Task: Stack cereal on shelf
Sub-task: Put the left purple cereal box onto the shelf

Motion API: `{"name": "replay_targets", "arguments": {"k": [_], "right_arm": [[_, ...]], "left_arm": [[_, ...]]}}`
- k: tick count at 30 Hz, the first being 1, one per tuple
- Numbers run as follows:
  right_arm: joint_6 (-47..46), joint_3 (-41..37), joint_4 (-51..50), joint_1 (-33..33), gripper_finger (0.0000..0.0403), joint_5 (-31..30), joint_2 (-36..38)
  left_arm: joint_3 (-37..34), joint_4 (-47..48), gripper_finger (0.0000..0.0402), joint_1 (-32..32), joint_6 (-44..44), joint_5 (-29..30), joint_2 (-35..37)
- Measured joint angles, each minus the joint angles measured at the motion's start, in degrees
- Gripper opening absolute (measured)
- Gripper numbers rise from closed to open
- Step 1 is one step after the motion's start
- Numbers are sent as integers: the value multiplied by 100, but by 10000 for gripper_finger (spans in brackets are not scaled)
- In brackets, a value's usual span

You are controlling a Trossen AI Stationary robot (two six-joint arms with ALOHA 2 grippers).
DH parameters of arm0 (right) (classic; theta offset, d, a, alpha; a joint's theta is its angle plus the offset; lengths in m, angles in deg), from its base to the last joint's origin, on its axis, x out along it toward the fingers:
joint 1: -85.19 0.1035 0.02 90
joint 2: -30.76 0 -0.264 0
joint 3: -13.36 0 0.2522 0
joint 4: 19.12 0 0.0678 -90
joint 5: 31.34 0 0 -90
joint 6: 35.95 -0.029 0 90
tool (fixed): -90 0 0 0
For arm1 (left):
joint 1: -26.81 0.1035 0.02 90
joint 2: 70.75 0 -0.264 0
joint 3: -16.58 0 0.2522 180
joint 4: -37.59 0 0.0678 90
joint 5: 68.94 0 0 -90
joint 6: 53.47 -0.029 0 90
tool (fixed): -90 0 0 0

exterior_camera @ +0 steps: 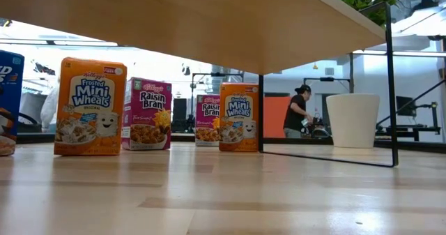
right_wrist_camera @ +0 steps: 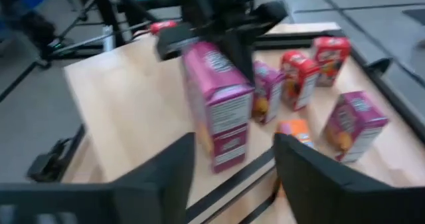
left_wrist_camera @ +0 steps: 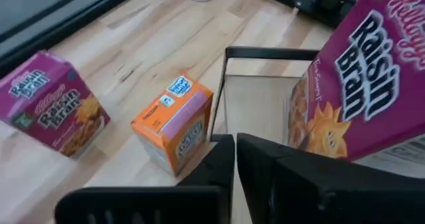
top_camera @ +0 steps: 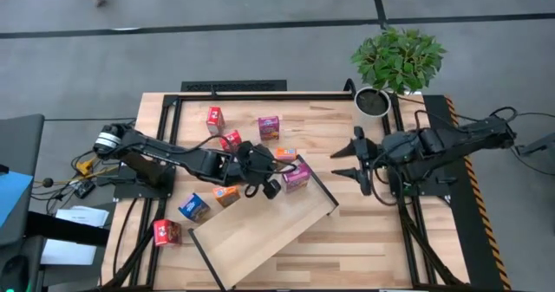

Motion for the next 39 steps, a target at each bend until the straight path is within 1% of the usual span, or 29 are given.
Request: {"name": "replay_targets", "arguments": {"k": [2, 7, 8, 9, 12, 14, 17, 20, 26, 30, 32, 35, 39], "right_arm": [[-39, -1, -107, 162, 161, 1, -78], [-243, -3, -66, 439, 38, -27, -379], [-265, -3, -14, 496, 20, -29, -475], [-268, -3, 65, 563, 14, -40, -571], [-308, -3, 332, 756, 23, -160, -850], [-383, -1, 409, 839, 30, -188, -1025], [-529, -3, 460, 926, 21, -240, -1241], [-647, -3, 455, 1024, 8, -314, -1357], [-838, -3, 528, 1139, 25, -519, -1645], [-962, -3, 532, 1175, 18, -626, -1836], [-974, -3, 528, 1192, 11, -628, -1890], [-1102, 0, 590, 1236, 7, -652, -1951], [-1313, -1, 604, 1333, 21, -828, -1934]], "left_arm": [[4, -205, 8, -2, -163, -5, -1], [4, -364, 1, 9, -379, -80, -4], [4, -403, 1, 9, -383, -92, -30], [11, -457, 2, 9, -403, -80, -101], [-7, -453, 0, 9, -587, -66, -270], [4, -694, 0, 20, -678, -239, -383], [4, -805, 0, 22, -733, -441, -535], [4, -879, 0, 9, -694, -471, -581], [4, -942, 0, 9, -679, -666, -579], [11, -1121, 0, 9, -766, -926, -663], [-2, -1030, 0, 7, -765, -943, -699], [10, -1191, 0, 7, -769, -960, -802], [8, -1531, 0, 3, -772, -1191, -950]]}}
